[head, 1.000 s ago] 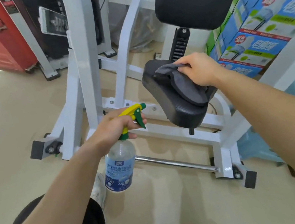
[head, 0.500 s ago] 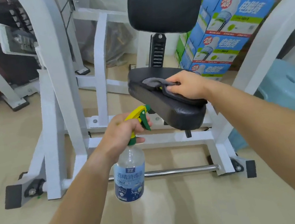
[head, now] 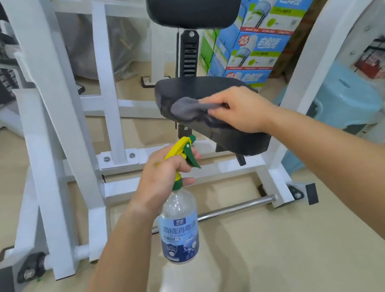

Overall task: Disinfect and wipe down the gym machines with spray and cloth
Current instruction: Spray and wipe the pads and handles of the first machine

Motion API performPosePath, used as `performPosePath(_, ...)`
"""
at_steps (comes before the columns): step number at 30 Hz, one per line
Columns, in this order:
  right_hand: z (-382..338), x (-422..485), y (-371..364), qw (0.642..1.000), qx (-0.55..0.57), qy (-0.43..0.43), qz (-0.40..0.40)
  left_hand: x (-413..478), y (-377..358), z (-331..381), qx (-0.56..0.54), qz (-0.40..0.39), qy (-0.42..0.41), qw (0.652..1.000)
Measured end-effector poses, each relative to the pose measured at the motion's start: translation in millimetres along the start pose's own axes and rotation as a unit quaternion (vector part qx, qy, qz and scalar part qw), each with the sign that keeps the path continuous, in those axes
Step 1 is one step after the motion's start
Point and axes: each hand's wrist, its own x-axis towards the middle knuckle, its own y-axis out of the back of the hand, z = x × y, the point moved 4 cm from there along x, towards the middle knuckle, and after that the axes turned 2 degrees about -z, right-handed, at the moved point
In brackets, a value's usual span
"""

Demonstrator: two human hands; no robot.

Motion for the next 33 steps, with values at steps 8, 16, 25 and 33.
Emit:
performPosePath(8, -34.9, 31.8, -31.5, 0.932, -0.321, 0.109, -0.132, -4.7, 4.0, -7.4, -0.002, -0.006, -0.038, 0.999)
performPosePath(16, -22.3, -40.8, -32.9, 0.929, -0.321, 0.181, -0.025, 5.2, -0.9, -3.3, -0.005, 0.015, -0.061, 0.998)
performPosePath(25, -33.8, 24.0, -38.7, 0.946, -0.305, 0.054, -0.098, 2.4, 4.9, 3.9, -0.002, -0.002, -0.082, 0.997)
performPosePath(33, -9.8, 1.9, -41.1, 0.970, -0.234, 0.059, -0.018, -3.8, 3.6, 3.7, 0.024, -0.002, -0.090, 0.996)
